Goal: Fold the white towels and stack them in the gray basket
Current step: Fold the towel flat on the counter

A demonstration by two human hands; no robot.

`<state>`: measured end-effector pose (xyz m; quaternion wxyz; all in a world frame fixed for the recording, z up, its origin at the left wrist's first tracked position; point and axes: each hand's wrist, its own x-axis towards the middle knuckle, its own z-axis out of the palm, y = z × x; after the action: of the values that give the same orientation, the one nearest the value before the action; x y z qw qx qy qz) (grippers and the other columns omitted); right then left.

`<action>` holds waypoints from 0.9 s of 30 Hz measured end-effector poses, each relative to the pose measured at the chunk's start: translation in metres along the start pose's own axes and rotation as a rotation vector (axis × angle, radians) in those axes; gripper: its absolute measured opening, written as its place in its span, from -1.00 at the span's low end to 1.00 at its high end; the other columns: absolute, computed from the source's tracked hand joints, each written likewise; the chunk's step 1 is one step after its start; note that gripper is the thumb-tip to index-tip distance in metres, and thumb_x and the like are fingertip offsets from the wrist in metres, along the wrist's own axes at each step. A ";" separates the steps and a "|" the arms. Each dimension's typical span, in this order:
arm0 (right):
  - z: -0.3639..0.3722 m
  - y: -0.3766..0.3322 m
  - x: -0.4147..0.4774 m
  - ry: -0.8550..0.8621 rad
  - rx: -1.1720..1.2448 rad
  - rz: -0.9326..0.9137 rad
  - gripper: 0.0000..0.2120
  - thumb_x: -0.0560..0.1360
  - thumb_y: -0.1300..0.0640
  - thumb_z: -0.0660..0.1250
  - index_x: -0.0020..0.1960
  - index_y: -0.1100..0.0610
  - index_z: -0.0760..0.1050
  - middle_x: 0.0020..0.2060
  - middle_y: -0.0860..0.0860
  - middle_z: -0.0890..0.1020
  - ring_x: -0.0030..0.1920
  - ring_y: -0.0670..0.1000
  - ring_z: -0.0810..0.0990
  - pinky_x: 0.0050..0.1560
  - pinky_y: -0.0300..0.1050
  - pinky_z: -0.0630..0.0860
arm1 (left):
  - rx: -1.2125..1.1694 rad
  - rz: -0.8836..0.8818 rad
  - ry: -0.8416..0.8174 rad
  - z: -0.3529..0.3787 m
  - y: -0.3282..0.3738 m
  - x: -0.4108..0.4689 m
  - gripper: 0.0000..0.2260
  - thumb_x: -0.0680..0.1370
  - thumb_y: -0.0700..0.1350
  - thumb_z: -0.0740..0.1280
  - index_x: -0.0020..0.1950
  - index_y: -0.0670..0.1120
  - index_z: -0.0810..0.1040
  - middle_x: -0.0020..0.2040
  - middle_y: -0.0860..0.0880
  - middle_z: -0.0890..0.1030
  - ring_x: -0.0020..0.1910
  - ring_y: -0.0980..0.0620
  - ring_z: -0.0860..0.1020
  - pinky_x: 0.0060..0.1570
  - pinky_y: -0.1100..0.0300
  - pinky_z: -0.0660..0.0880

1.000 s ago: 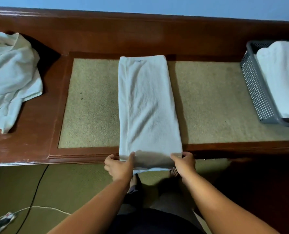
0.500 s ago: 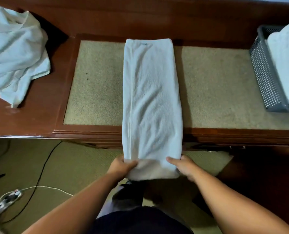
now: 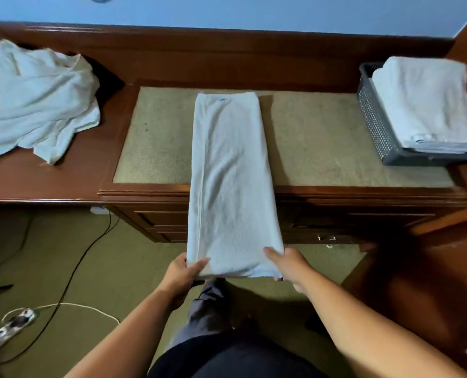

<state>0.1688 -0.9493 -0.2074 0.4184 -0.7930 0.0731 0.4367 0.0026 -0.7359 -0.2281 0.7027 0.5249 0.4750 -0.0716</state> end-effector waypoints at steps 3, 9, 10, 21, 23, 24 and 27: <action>-0.001 0.033 -0.020 -0.058 0.008 0.042 -0.72 0.55 -0.05 0.40 0.09 0.15 0.53 0.04 0.10 0.65 -0.13 0.04 0.58 -0.33 -0.17 0.49 | 0.008 -0.014 0.048 0.002 -0.037 -0.019 -0.70 0.54 -0.17 0.48 0.21 -0.21 0.49 0.07 -0.24 0.65 -0.07 -0.17 0.67 -0.20 0.03 0.64; 0.000 0.084 -0.042 -0.185 0.045 0.102 -0.79 0.56 0.13 0.40 0.18 0.09 0.52 0.13 0.09 0.64 -0.01 0.05 0.58 -0.27 -0.18 0.51 | -0.027 -0.061 0.092 0.001 -0.088 -0.050 -0.67 0.50 -0.17 0.50 0.19 -0.20 0.50 0.07 -0.28 0.66 -0.03 -0.25 0.67 -0.17 0.00 0.61; 0.000 0.087 -0.045 -0.193 0.064 0.111 -0.78 0.56 0.16 0.39 0.20 0.10 0.51 0.14 0.08 0.64 0.01 0.05 0.59 -0.26 -0.19 0.53 | -0.043 -0.061 0.092 0.000 -0.090 -0.052 -0.70 0.52 -0.20 0.48 0.19 -0.21 0.49 0.07 -0.28 0.66 -0.04 -0.24 0.67 -0.17 0.01 0.61; -0.001 0.079 -0.063 -0.092 0.066 0.021 -0.76 0.59 0.10 0.35 0.22 0.09 0.43 0.17 0.05 0.59 0.03 0.08 0.58 -0.23 -0.14 0.51 | -0.243 0.051 0.019 -0.002 -0.075 -0.070 -0.31 0.57 -0.28 0.41 0.58 0.10 0.17 0.34 -0.18 0.52 0.13 -0.23 0.66 0.03 -0.14 0.64; -0.002 0.069 -0.067 -0.027 0.165 -0.052 -0.66 0.60 0.12 0.34 0.33 0.02 0.35 0.19 0.02 0.56 0.08 0.12 0.59 -0.25 -0.11 0.53 | -0.299 0.107 -0.041 -0.002 -0.064 -0.077 -0.22 0.61 -0.32 0.34 0.62 0.24 0.03 0.41 -0.09 0.48 0.20 -0.21 0.63 0.12 -0.14 0.61; -0.002 0.062 -0.070 -0.016 0.242 -0.089 -0.61 0.60 0.14 0.34 0.36 -0.07 0.32 0.20 -0.01 0.55 0.10 0.15 0.60 -0.25 -0.09 0.53 | -0.309 0.142 -0.067 -0.002 -0.057 -0.081 -0.24 0.62 -0.33 0.30 0.61 0.25 0.04 0.43 -0.04 0.49 0.21 -0.18 0.63 0.08 -0.07 0.62; -0.003 0.029 -0.076 -0.032 0.376 -0.200 -0.61 0.61 0.17 0.32 0.34 -0.21 0.49 0.28 -0.07 0.54 0.21 0.11 0.59 -0.13 -0.04 0.52 | -0.357 0.201 -0.141 -0.004 -0.024 -0.093 -0.46 0.64 -0.35 0.23 0.50 0.17 0.33 0.31 -0.01 0.62 0.05 -0.03 0.67 -0.09 0.12 0.62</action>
<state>0.1105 -0.9890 -0.1669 0.6015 -0.6972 0.0678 0.3842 -0.0643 -0.7801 -0.1754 0.8196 0.4307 0.3748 0.0475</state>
